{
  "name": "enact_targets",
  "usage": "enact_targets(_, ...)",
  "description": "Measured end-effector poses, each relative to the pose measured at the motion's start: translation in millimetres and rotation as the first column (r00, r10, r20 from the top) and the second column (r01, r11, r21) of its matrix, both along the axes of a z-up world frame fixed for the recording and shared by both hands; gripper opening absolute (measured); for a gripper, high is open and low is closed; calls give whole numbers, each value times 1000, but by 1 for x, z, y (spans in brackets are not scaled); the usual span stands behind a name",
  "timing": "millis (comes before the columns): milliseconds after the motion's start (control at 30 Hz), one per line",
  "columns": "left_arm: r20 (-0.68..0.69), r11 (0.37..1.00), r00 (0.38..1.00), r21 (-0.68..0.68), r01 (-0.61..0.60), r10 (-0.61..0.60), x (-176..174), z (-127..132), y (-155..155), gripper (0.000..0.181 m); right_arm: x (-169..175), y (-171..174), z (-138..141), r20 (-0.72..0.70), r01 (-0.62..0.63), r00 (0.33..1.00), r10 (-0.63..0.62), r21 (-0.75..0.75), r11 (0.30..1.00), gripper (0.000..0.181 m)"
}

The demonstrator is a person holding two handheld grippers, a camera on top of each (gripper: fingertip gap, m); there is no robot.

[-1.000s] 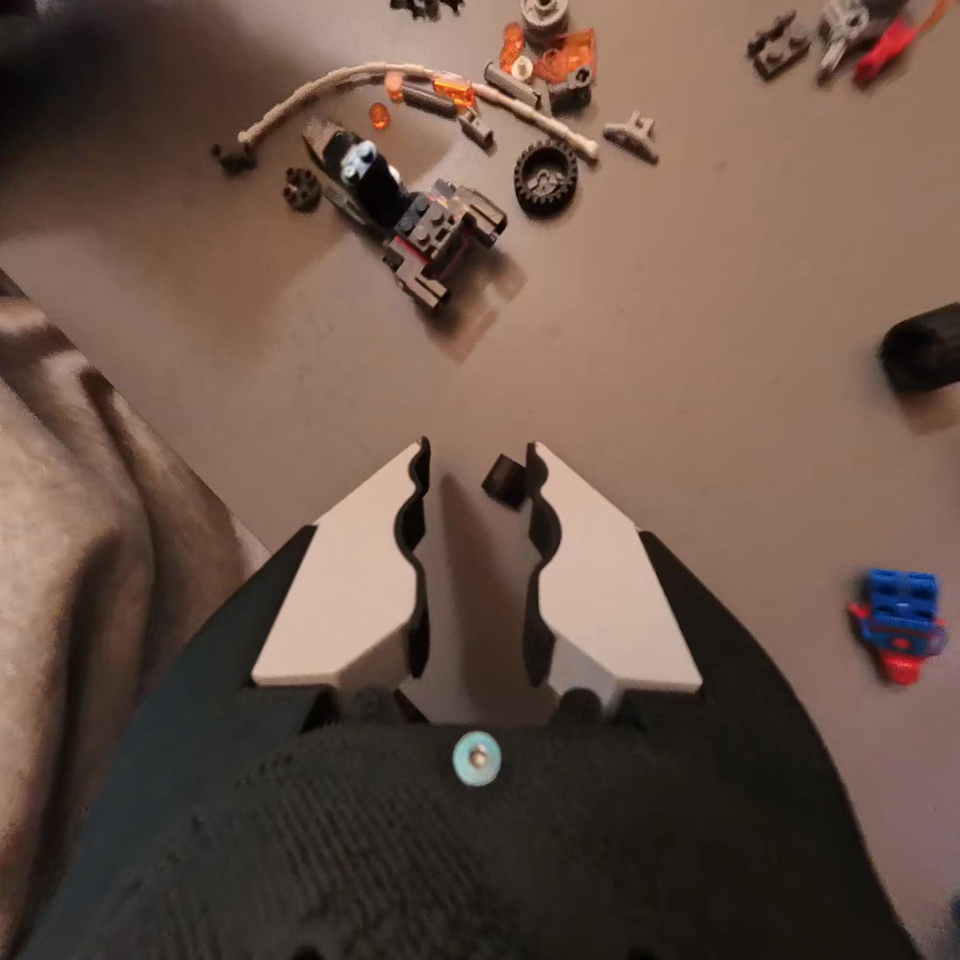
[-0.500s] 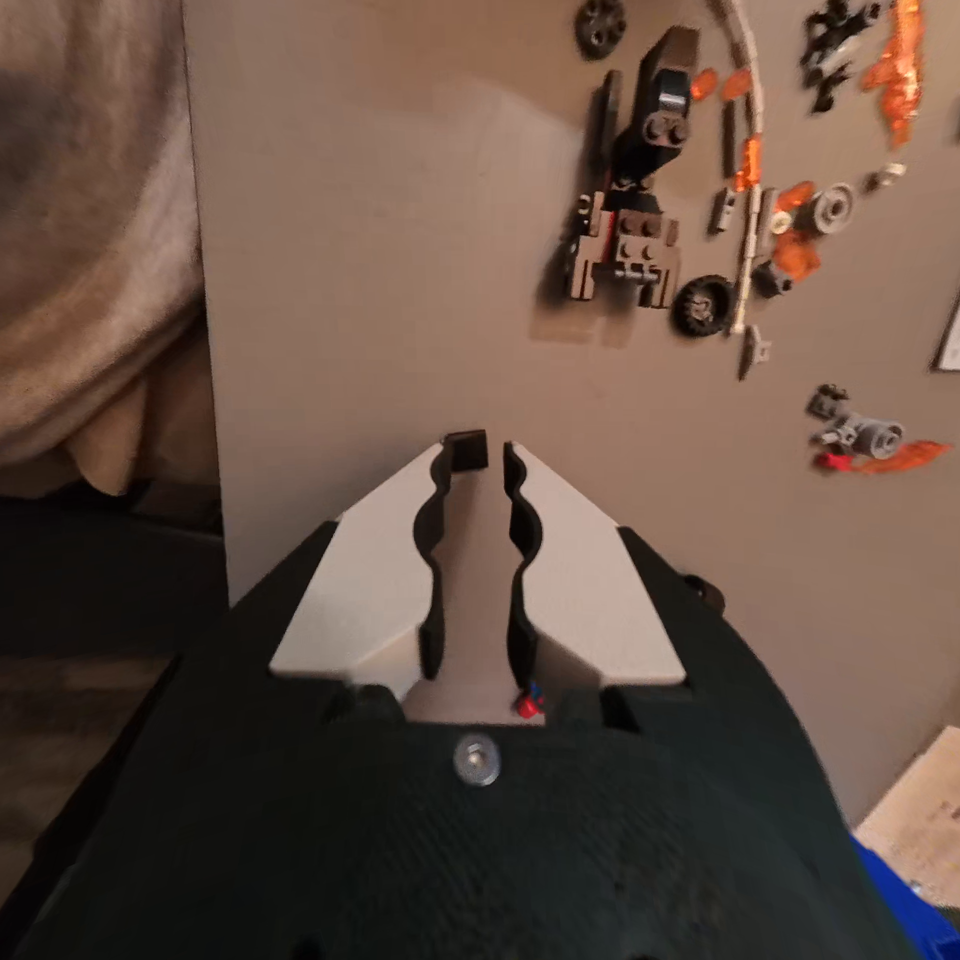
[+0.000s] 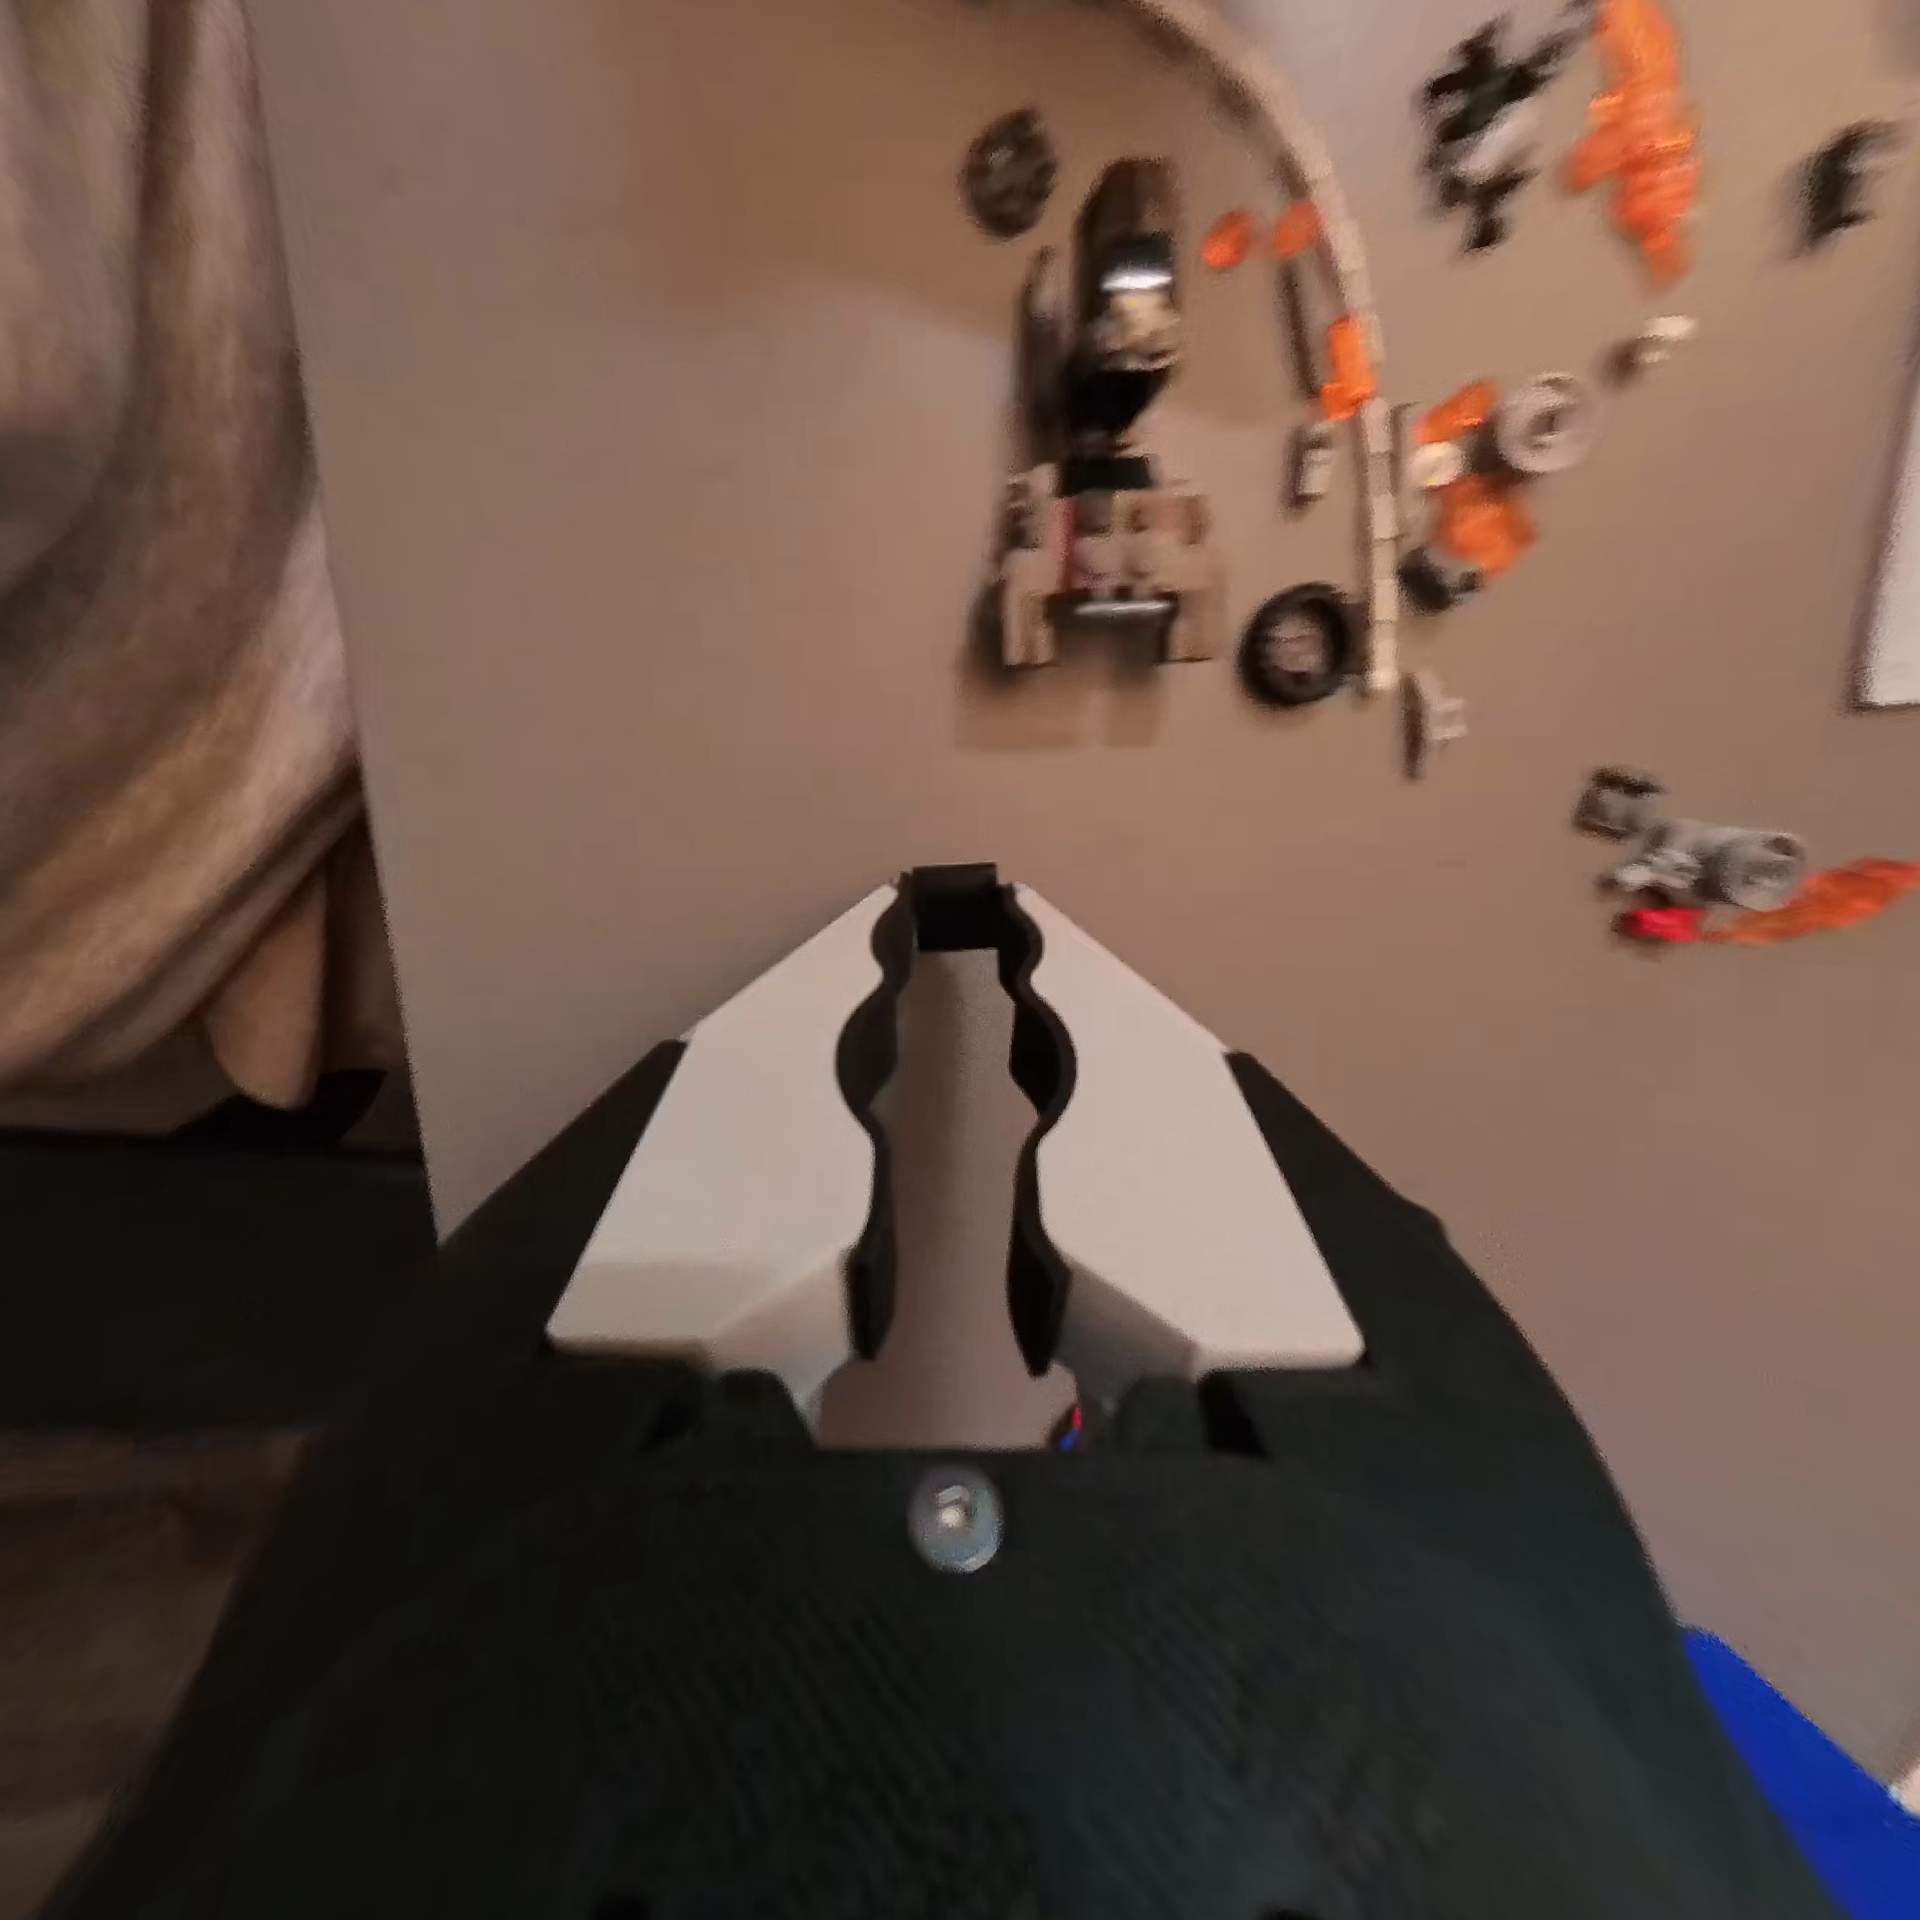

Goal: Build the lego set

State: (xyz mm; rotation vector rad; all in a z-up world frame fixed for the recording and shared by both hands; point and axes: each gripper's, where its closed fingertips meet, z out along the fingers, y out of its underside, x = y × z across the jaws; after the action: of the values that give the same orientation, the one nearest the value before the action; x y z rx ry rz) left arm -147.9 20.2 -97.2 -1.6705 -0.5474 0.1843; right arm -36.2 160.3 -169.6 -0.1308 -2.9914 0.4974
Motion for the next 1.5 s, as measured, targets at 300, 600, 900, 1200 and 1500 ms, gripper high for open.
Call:
enact_targets(300,138,910,903,-34,414,-406,64,-22,44,19,-39,-45,21,-8,124,992,-124,8,992,14)
enact_targets(600,161,867,892,-213,450,-423,80,-48,56,30,-38,-61,5,67,33,997,-41,124,992,14)
enact_targets(900,221,858,890,-252,447,-399,79,-58,57,27,-37,-61,2,75,6,997,-21,196,981,14)
enact_targets(1200,232,857,888,-253,448,-396,79,-59,57,25,-37,-59,1,64,5,998,-18,192,981,22)
enact_targets(1500,240,852,891,-277,443,-385,78,-63,57,22,-38,-59,2,48,-22,999,13,195,980,16)
